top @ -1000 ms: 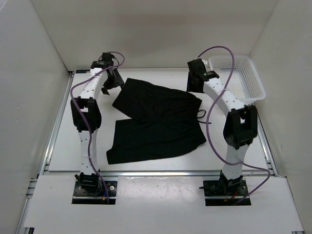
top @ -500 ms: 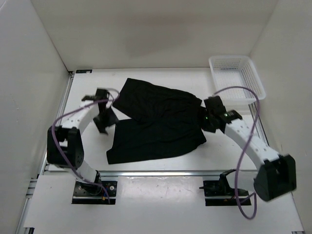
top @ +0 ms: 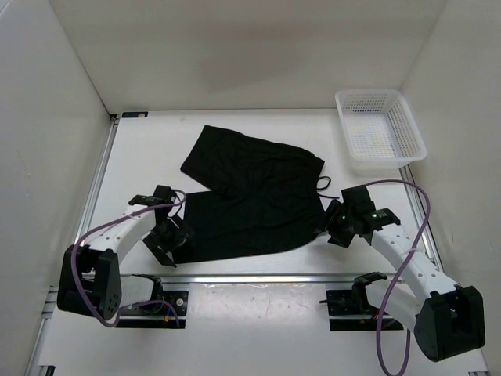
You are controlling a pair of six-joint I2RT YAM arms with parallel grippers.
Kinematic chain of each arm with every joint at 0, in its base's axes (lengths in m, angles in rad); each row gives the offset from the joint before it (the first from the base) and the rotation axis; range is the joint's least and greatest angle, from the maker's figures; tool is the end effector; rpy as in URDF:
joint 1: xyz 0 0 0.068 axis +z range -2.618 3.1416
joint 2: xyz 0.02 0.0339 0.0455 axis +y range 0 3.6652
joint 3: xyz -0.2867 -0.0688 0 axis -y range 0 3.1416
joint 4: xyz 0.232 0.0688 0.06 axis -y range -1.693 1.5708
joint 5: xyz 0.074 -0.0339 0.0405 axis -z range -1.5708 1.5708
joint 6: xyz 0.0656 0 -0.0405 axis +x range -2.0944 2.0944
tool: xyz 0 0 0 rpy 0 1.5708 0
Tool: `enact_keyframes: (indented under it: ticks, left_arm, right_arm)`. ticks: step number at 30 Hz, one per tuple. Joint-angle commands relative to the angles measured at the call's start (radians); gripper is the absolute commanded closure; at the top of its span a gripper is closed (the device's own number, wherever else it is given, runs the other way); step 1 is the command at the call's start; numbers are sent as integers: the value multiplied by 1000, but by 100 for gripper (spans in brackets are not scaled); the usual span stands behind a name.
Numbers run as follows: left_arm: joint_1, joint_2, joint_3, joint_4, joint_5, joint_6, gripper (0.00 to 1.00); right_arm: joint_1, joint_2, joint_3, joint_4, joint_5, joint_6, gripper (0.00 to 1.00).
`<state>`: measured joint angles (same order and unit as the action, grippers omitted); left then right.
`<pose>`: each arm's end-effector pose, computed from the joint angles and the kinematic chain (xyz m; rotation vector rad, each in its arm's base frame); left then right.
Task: Fold and stack the shorts
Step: Fold the shorts
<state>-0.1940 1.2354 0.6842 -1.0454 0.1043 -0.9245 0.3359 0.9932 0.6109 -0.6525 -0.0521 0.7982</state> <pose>0.1470 -0.0358 0.1746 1.0957 -2.8595 0.1145 0.1616 0.0600 0.2029 0.5954 2.6137 0.4543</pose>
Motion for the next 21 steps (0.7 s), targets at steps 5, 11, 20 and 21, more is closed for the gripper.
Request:
enact_keyframes:
  ticks: [5, 11, 20, 21]
  left_arm:
    - [-33, 78, -61, 127, 81, -48, 14]
    - [-24, 177, 14, 146, -23, -39, 48]
    - [-24, 214, 113, 102, -83, -8, 89]
    - [-24, 176, 135, 81, -95, -8, 89]
  right_arm:
    - [-135, 2, -48, 86, -87, 13, 40]
    - [-155, 120, -77, 240, -108, -17, 41]
    - [-155, 302, -24, 367, -60, -47, 93]
    - [-155, 302, -13, 367, -60, -56, 100]
